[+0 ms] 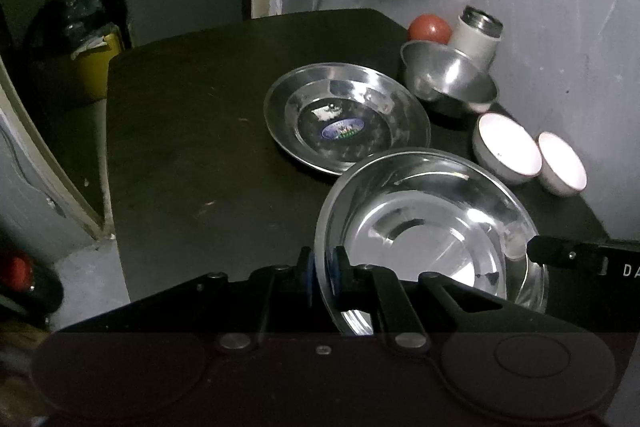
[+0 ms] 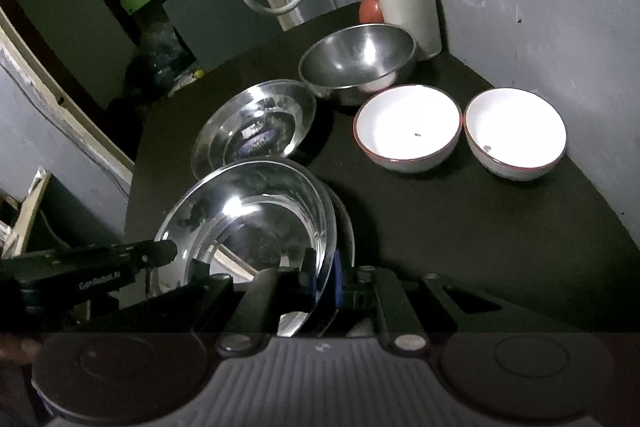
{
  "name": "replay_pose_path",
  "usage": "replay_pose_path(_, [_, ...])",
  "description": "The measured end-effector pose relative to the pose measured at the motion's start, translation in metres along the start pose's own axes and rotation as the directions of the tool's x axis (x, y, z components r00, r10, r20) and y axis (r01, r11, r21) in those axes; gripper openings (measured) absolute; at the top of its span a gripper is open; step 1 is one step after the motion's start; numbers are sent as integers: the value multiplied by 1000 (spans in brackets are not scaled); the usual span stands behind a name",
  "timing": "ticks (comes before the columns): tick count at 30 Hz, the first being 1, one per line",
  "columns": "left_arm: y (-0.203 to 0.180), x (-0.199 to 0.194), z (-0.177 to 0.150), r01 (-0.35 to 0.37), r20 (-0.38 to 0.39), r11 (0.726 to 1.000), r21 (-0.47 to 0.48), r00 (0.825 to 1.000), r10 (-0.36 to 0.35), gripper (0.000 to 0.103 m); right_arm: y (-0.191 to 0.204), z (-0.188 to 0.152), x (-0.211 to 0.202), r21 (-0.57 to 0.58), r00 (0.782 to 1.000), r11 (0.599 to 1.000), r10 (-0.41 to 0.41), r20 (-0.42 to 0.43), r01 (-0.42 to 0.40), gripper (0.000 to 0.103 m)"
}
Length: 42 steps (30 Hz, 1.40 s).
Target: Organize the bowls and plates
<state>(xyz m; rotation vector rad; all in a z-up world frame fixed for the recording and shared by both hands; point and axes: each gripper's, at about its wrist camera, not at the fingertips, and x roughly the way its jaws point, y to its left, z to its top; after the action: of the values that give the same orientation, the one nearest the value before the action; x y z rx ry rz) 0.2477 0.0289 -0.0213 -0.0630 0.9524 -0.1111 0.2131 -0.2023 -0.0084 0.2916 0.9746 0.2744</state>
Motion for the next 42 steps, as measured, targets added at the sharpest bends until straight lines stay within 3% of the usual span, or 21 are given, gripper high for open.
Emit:
replay_pose_path(15, [-7, 12, -1, -32, -40, 999, 27, 999, 33, 12, 15, -5, 1, -82, 996, 993, -87, 0, 86, 11])
replay_pose_path(22, [-9, 17, -1, -28, -50, 999, 31, 998, 29, 13, 13, -5, 3, -71, 996, 993, -91, -1, 90, 11])
replay_pose_path(29, [-9, 20, 0, -23, -58, 999, 37, 998, 25, 14, 12, -6, 6, -65, 996, 994, -89, -1, 89, 16])
replay_pose_path(31, [-8, 20, 1, -18, -57, 999, 34, 998, 20, 15, 12, -6, 7, -58, 997, 995, -81, -1, 81, 22])
replay_pose_path(37, [-6, 14, 8, -26, -20, 999, 40, 999, 27, 37, 12, -3, 8, -55, 997, 995, -78, 2, 78, 26])
replay_pose_path(40, [0, 11, 12, -36, -2, 999, 35, 999, 36, 51, 12, 1, 8, -52, 997, 996, -70, 14, 71, 39])
replay_pose_path(42, [4, 9, 16, -53, 19, 998, 31, 998, 52, 67, 14, 5, 9, -59, 997, 996, -69, 25, 70, 45])
